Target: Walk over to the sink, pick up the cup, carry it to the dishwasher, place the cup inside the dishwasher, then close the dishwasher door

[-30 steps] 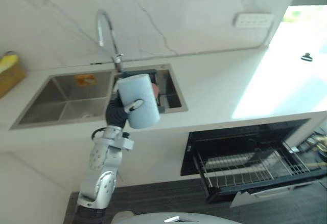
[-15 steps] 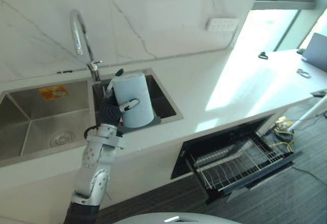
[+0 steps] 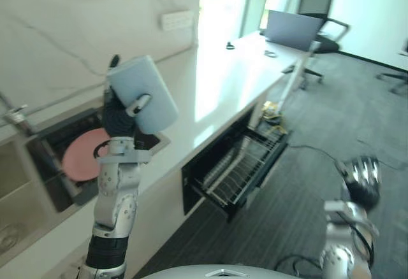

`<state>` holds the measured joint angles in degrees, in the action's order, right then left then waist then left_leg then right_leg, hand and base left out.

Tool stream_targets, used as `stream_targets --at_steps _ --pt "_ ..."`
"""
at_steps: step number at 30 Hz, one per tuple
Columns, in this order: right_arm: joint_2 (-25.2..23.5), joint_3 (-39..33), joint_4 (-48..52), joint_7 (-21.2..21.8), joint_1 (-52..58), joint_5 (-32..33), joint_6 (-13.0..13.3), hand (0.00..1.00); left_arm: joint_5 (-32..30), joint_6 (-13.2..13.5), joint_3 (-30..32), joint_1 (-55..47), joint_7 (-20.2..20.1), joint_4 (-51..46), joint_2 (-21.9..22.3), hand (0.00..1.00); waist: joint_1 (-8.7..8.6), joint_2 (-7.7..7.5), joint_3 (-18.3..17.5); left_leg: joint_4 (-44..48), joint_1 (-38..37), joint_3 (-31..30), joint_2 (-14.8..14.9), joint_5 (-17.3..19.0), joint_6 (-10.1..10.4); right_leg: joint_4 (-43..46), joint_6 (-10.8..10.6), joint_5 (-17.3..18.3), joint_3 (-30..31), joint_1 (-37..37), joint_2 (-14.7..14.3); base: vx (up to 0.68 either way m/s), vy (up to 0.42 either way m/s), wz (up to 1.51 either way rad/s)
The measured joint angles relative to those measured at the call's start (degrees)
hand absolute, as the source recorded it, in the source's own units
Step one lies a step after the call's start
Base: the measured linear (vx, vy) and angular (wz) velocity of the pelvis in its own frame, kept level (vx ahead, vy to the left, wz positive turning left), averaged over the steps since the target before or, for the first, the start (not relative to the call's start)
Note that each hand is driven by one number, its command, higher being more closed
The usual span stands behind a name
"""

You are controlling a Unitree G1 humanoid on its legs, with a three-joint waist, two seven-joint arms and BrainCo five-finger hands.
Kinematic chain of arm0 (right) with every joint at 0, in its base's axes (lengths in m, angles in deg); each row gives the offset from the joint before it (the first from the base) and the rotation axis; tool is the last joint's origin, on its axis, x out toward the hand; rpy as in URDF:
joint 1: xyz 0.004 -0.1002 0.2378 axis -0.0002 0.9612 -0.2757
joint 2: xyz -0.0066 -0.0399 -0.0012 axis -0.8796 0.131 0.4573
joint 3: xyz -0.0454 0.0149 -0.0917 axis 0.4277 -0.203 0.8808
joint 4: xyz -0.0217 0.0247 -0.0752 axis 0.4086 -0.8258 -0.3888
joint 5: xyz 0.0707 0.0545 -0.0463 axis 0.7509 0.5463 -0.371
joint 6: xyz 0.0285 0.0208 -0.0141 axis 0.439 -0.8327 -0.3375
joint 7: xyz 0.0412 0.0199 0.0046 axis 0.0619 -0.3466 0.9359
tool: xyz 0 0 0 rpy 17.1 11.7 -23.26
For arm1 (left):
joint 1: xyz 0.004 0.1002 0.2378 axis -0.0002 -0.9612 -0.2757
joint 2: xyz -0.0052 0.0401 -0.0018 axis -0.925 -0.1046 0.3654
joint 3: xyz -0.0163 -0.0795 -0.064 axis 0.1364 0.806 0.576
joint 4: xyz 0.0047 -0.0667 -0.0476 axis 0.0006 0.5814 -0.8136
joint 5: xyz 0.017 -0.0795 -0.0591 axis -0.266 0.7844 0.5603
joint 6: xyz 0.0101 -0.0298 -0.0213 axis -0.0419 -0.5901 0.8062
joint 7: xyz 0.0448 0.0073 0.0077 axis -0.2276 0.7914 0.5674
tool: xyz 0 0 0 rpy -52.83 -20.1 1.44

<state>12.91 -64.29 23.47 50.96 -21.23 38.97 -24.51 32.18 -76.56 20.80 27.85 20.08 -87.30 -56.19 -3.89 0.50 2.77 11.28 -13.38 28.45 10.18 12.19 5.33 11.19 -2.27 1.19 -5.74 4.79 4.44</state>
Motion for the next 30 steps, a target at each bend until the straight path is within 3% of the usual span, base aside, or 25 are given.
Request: stream_targets --at_steps 1,3,5,10,13,14,16,17,18,20,21,22,23,25,27,30 --pt "0.15 4.22 1.59 1.9 -3.38 0.0 0.08 0.0 -0.03 0.49 1.49 -0.02 1.28 1.23 0.0 1.0 0.23 0.04 0.88 0.09 -0.83 -0.1 0.17 0.51 0.38 2.03 0.12 0.06 -3.4 1.17 1.25 0.01 -0.053 -1.13" --pt "0.83 10.21 2.97 3.24 -6.19 0.0 0.1 0.0 -0.03 0.48 2.09 0.11 3.03 3.04 0.08 1.0 -0.01 0.45 1.38 0.45 -0.6 -0.64 0.49 0.96 0.67 2.52 -0.68 -1.05 -3.69 1.6 0.91 0.02 -0.038 -0.48" --pt "3.1 16.91 4.31 4.24 -8.66 0.07 -0.02 0.0 -0.06 0.34 1.61 1.17 4.19 6.08 0.87 1.0 0.37 1.79 2.33 -0.84 -0.04 -5.13 0.59 1.41 1.65 0.91 -0.95 -2.51 -3.38 0.91 0.26 0.0 -0.024 0.05" --pt "7.44 19.22 5.16 9.0 -12.04 3.34 -0.11 0.0 -2.04 0.2 0.09 2.7 5.05 8.66 -0.33 1.0 0.77 1.44 2.4 -1.77 0.95 -11.27 0.68 2.46 1.78 -1.33 -2.21 -2.5 -3.65 -2.09 0.61 -0.04 0.018 0.5" --pt "10.38 24.0 5.38 10.8 -16.29 7.49 -1.34 0.0 -6.9 0.26 -1.61 2.61 8.25 9.09 -1.04 1.0 0.9 2.34 2.03 2.18 4.36 -14.75 3.6 4.18 2.43 0.55 -1.58 0.57 -7.02 -1.83 -0.7 0.05 -0.09 0.57" --pt "10.94 26.05 5.36 10.82 -16.35 8.03 -1.4 0.0 -8.14 0.12 -2.8 2.69 9.14 9.65 -1.28 1.0 1.21 1.75 1.89 7.21 5.9 -16.27 4.69 3.36 1.32 0.01 -0.66 2.03 -8.64 -3.21 -1.21 0.13 -0.176 0.69" --pt "11.06 28.65 5.17 11.44 -16.32 8.07 -2.82 0.0 -10.09 -0.52 -3.7 1.34 10.15 10.8 -0.43 1.0 1.97 2.35 2.43 21.17 11.87 -19.55 6.4 1.98 -2.62 -1.89 0.33 2.05 -9.45 -6.75 -2.62 0.16 -0.163 0.33" --pt "11.07 29.74 5.09 11.91 -16.15 8.1 -3.15 0.0 -11.21 -0.96 -3.68 0.14 10.47 11.17 0.04 1.0 2.86 2.96 2.97 26.76 14.65 -22.21 6.33 1.98 -1.56 -3.76 0.63 1.9 -9.27 -9.43 -2.33 0.19 -0.099 -0.03" --pt "11.07 30.14 5.02 11.97 -16.12 8.1 -3.27 0.0 -12.05 -0.86 -3.97 -0.72 10.67 11.06 -0.07 1.0 3.44 3.04 2.87 25.8 15.0 -23.01 5.36 3.46 -0.09 -4.17 0.37 1.74 -8.92 -9.95 -2.09 0.17 0.002 -0.25" --pt "11.01 30.31 4.81 11.93 -16.11 8.15 -3.3 0.0 -15.43 -0.08 -5.09 -1.18 11.62 11.07 -0.05 1.0 3.87 4.08 2.55 19.42 16.92 -23.86 2.35 4.81 0.16 -5.45 0.02 1.58 -8.87 -11.01 -1.02 0.13 0.026 -0.2" --pt "11.12 30.79 4.82 11.83 -15.8 8.09 -3.44 0.0 -18.07 1.23 -5.61 -0.99 12.6 10.91 0.02 1.0 3.6 4.69 2.21 12.65 17.8 -23.76 0.9 2.16 -0.28 -5.84 -0.49 1.51 -8.86 -10.89 -0.76 0.12 0.063 -0.12" --pt "11.25 30.93 4.8 11.64 -15.11 8.06 -3.61 0.0 -21.11 1.76 -6.86 -0.52 14.02 10.93 -0.04 1.0 3.41 5.67 1.88 7.15 18.56 -23.98 0.18 -5.99 0.41 -6.07 -1.21 1.75 -8.67 -10.98 -1.49 0.12 0.077 -0.22" --pt "10.98 31.24 4.55 11.36 -14.54 8.05 -3.82 0.0 -22.33 1.9 -7.33 -0.52 14.47 11.13 -0.3 1.0 3.61 5.51 1.72 6.84 17.74 -23.68 -0.07 -5.74 0.63 -6.17 -1.44 1.74 -7.87 -11.22 -1.19 0.14 0.08 -0.21" --pt "11.07 34.73 4.63 10.1 -14.32 8.24 -4.09 0.0 -27.78 1.91 -9.49 0.74 18.12 12.18 -1.37 1.0 2.57 2.07 1.38 -1.15 14.67 -23.1 -2.88 -9.19 -0.14 -7.25 -2.18 1.58 -7.6 -11.03 0.8 0.13 0.062 0.0" --pt "10.84 35.69 4.68 10.07 -14.98 9.99 -4.14 0.0 -30.95 1.71 -10.51 2.09 21.01 12.41 -1.35 1.0 2.46 1.02 1.07 -6.89 13.63 -23.02 -4.33 -12.62 -0.64 -7.41 -2.46 1.41 -7.68 -9.63 1.85 0.07 0.04 0.18" --pt "10.89 36.48 4.54 9.39 -16.21 10.78 -5.49 0.0 -36.29 1.69 -11.13 2.38 26.03 12.4 -1.36 1.0 3.16 1.22 1.0 -11.62 11.77 -22.28 -5.21 -14.81 -1.05 -7.76 -2.83 1.24 -7.39 -9.26 2.45 0.03 0.035 -0.01"
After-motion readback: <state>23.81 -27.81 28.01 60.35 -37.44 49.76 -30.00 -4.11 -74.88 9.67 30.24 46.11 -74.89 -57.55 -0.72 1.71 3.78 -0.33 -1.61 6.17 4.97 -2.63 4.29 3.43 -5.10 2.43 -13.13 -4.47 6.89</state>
